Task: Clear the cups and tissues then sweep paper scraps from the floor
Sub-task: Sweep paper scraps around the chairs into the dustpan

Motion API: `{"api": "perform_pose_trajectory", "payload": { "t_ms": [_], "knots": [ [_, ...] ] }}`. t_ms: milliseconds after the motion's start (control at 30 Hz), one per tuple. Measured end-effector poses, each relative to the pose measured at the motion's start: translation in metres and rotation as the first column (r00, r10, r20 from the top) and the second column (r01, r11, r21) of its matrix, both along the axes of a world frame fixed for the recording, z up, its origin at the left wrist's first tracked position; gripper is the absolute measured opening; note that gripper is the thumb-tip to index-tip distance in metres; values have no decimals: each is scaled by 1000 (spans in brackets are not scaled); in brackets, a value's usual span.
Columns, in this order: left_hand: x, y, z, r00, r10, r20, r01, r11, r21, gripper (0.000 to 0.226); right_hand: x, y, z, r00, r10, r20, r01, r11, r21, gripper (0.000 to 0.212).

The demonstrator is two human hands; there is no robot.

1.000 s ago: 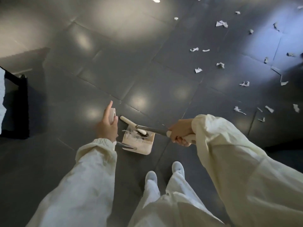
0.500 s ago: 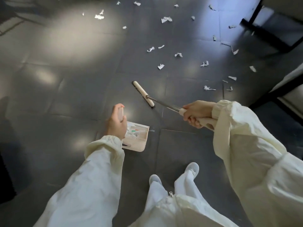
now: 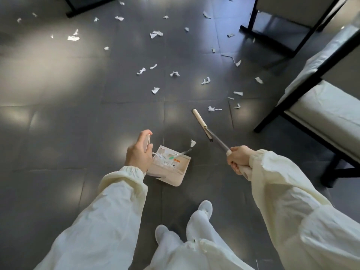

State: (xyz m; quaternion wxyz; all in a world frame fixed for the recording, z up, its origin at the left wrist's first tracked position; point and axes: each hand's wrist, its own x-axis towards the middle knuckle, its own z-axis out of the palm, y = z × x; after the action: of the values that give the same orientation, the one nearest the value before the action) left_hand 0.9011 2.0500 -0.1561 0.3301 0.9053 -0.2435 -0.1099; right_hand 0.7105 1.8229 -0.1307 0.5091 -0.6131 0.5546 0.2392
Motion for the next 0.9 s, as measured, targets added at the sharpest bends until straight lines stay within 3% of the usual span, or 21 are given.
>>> {"api": "perform_pose_trajectory", "payload": {
  "t_ms": [133, 200, 433, 600, 700, 800, 900],
  "knots": [
    [-12, -33, -19, 999, -46, 22, 45, 999, 27, 32, -29, -12, -26, 947, -319, 31, 311, 938, 150, 55],
    [-16, -44, -22, 998, -60, 8, 60, 998, 23, 32, -35, -12, -32, 934, -357, 24, 347, 919, 187, 62],
    [-2, -62, -20, 994, -100, 40, 98, 994, 43, 30, -18, -20, -29, 986, -163, 26, 161, 984, 70, 56],
    [19, -83, -21, 997, -70, 32, 69, 997, 41, 30, 1, -19, -29, 969, 224, -100, -232, 970, -77, 47],
    [32, -93, -19, 997, -76, 26, 74, 996, 54, 28, 12, -11, -21, 929, 345, -133, -346, 938, 20, 46],
    [36, -95, -19, 997, -74, 24, 74, 997, 28, 27, 15, 0, -9, 920, 389, -54, -376, 912, 163, 43],
    [30, -97, -19, 996, -85, -5, 85, 996, -8, 24, 13, 8, 4, 968, 247, -50, -224, 932, 284, 49]
  ]
}}
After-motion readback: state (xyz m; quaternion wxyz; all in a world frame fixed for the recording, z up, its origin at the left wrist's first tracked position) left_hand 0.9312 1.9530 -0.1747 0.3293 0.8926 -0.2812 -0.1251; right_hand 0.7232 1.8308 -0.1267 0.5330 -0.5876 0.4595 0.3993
